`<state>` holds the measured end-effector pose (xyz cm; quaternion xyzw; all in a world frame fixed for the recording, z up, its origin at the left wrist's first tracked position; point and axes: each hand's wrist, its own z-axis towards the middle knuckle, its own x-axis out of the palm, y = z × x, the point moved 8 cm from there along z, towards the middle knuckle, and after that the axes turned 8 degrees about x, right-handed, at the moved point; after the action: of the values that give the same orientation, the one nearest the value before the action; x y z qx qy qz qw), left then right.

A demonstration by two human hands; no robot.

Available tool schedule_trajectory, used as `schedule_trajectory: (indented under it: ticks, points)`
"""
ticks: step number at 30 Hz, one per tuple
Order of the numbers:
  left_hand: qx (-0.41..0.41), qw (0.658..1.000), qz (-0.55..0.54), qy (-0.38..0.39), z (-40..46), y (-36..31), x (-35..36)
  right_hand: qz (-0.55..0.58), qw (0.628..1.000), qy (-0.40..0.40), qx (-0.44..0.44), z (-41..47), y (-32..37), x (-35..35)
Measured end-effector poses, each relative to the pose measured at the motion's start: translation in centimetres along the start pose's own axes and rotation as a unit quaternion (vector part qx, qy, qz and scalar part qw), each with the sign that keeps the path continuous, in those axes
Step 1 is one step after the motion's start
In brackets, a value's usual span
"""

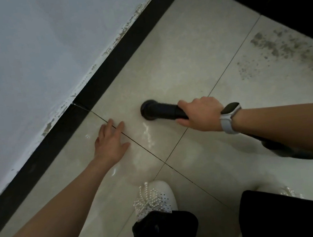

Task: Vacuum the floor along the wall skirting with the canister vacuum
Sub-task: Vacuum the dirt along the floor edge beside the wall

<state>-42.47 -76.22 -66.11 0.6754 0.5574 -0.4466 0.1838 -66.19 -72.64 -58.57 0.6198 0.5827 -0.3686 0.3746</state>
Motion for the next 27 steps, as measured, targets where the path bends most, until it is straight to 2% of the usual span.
schedule_trajectory:
  ticks: [3, 8, 11, 14, 19, 24, 27]
  points:
    - [0.007, 1.000, 0.010, -0.005, 0.3, -0.3, -0.2, 0.031, 0.999, 0.001, 0.037, 0.6, -0.8, -0.1]
    - [0.003, 1.000, 0.005, -0.026, 0.9, -1.3, -0.4, 0.051, 0.993, 0.078, -0.075, -3.0, 3.4, 2.6]
    - [0.004, 1.000, 0.004, -0.019, 1.0, -1.8, -0.3, 0.032, 0.988, 0.112, -0.101, -4.9, 3.0, 3.5]
    - [0.015, 0.999, 0.009, -0.028, 1.2, -2.3, -0.5, 0.015, 0.995, 0.086, -0.056, -4.8, -1.1, 2.9]
    - [0.015, 0.999, 0.005, -0.029, 2.2, -3.9, -0.9, 0.010, 0.995, 0.030, 0.098, -4.0, -8.3, 1.4]
    - [0.079, 0.996, 0.046, -0.021, 3.1, -7.6, -0.9, 0.046, 0.994, 0.086, 0.053, -6.6, -7.4, 3.9]
    - [0.108, 0.992, 0.065, -0.012, 3.6, -9.7, -0.4, 0.050, 0.991, 0.072, 0.097, -6.6, -9.9, 3.5]
